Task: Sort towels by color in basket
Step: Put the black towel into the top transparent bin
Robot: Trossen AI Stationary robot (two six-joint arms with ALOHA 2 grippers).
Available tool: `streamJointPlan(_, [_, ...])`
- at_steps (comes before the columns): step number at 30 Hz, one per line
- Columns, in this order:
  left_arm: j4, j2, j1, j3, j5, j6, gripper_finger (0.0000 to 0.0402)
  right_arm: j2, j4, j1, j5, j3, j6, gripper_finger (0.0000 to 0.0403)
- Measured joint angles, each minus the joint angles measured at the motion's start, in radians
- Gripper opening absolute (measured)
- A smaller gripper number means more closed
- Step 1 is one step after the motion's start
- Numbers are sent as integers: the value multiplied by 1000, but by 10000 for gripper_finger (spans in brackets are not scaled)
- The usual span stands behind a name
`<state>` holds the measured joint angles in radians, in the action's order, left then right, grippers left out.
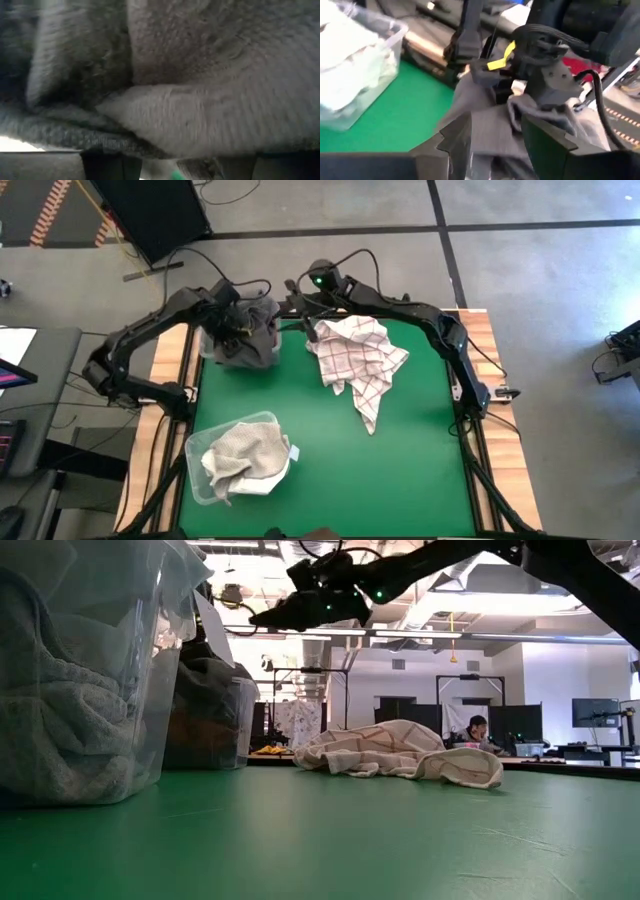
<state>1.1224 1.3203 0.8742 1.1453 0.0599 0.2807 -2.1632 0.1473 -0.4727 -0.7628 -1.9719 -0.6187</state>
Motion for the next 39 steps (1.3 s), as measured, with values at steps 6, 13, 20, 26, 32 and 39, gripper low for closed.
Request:
streamJointPlan(6, [-4, -19, 0, 37, -2, -8, 199, -19, -227, 2, 32, 50, 115, 200])
streamJointPlan(13, [31, -32, 0, 82, -2, -12, 199, -135, -427, -9, 103, 45, 284, 188])
streamJointPlan(20, [84, -66, 0, 149, -2, 3, 199, -247, -404, -34, 146, -52, 390, 168])
streamJointPlan(26, [103, -105, -12, 258, -18, 40, 199, -297, -323, -45, 140, -125, 435, 156])
streamJointPlan(32, [-36, -118, -84, 275, -136, 117, 199, -292, -317, -31, 133, -126, 416, 153])
streamJointPlan(39, [-95, 5, -149, 274, -129, 176, 199, -244, -227, -23, 130, -127, 402, 153])
